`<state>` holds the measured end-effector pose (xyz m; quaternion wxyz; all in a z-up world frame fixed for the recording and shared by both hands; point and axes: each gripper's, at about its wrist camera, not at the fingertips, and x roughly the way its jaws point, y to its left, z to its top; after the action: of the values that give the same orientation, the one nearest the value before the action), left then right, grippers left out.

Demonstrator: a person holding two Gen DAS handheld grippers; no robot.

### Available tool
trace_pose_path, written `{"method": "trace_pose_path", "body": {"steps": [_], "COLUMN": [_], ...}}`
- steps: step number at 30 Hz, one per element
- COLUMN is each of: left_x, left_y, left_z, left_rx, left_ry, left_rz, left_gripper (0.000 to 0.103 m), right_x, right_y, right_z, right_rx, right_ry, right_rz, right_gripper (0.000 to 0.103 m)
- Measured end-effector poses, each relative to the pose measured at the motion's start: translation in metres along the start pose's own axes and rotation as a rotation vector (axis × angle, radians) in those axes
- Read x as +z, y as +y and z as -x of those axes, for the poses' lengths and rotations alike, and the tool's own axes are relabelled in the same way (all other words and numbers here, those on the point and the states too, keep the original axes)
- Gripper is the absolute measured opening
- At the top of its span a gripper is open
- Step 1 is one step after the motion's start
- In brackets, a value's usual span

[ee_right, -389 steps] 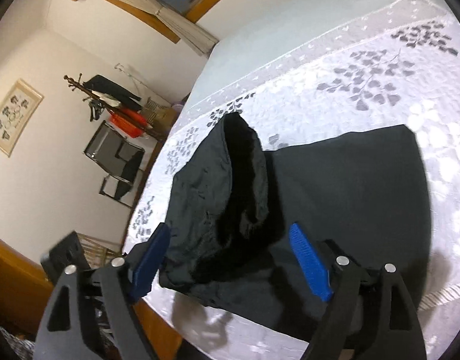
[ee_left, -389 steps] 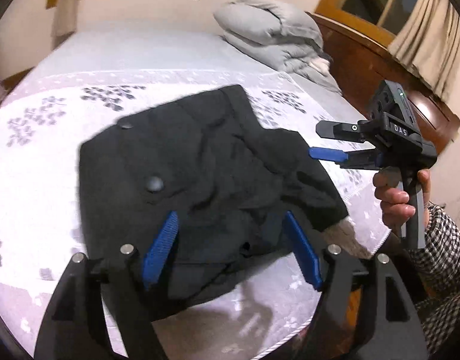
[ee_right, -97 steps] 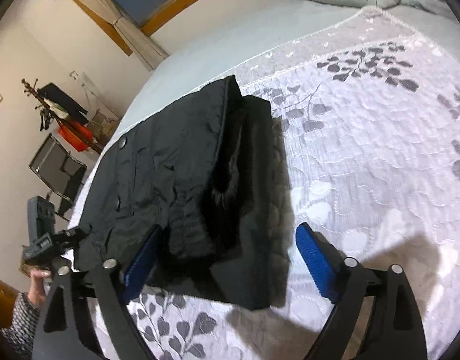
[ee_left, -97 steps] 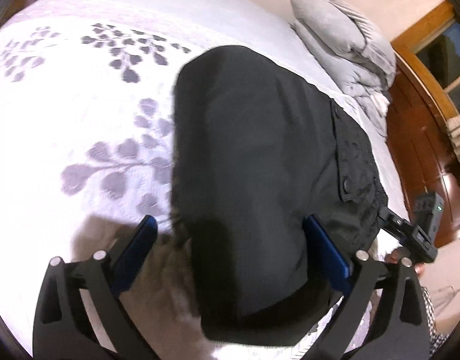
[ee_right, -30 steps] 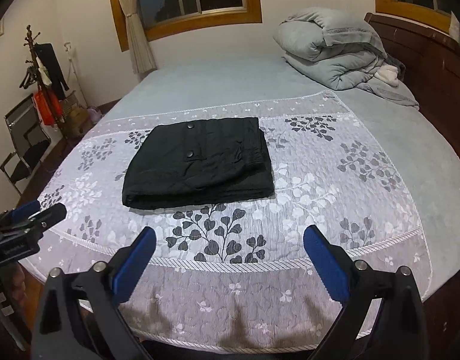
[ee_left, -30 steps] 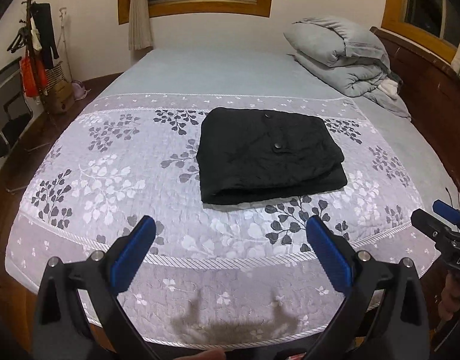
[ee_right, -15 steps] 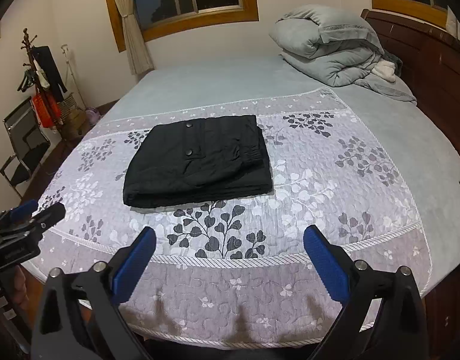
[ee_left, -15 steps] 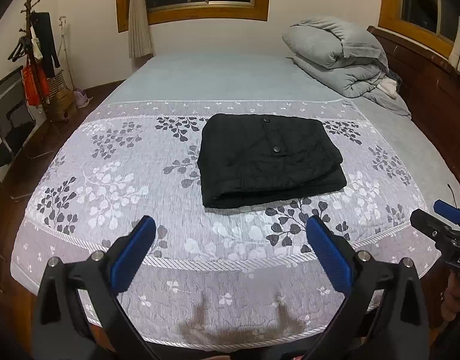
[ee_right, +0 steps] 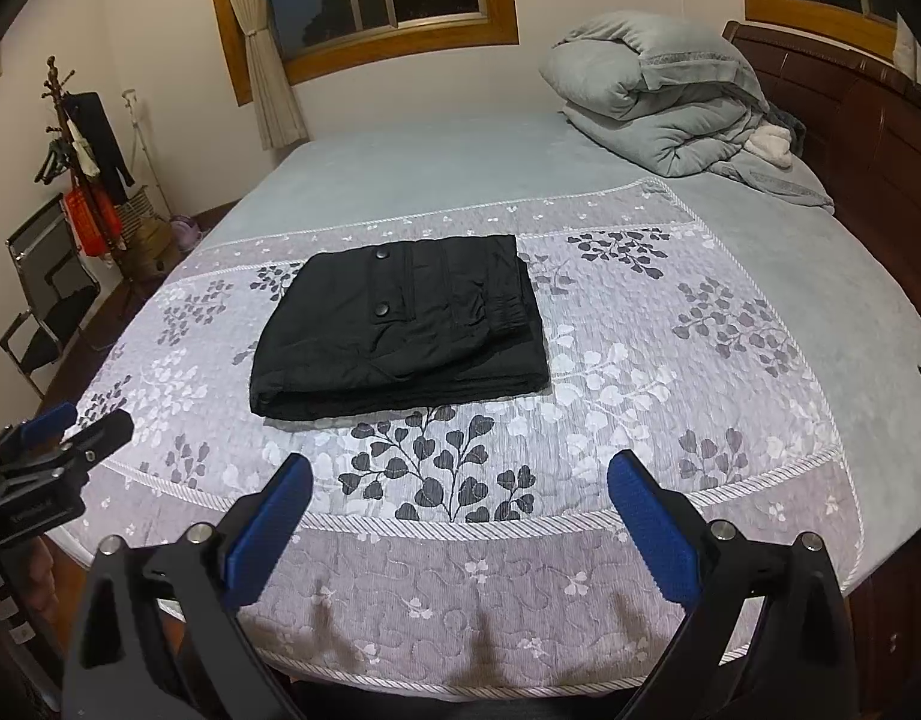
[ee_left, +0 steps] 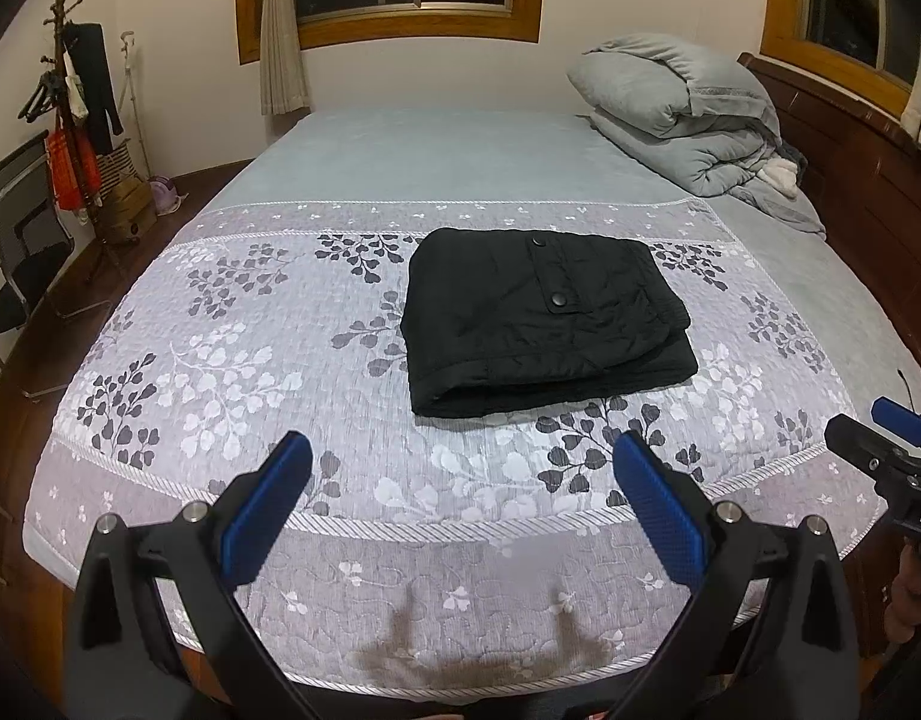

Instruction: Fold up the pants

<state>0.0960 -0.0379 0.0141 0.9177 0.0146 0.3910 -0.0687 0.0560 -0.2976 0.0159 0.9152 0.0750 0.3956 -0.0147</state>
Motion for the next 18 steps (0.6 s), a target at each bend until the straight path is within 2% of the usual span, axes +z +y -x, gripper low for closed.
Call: {"method": "trace_pose_path", "body": {"steps": [18], "left_x": [0.0003], "left_y": [-0.0027], "left_z": [-0.0053], "left_rx": [0.001], "left_ry": [0.013], "left_rz": [-0.008], "left_gripper": [0.1], "right_x": [0.0015], "right_y": [-0.0003], "right_z": [-0.0022], "right_rx": [-0.001], "right_ry": [0.005], "right_rz": [-0.001], "right_gripper": [0.099]}}
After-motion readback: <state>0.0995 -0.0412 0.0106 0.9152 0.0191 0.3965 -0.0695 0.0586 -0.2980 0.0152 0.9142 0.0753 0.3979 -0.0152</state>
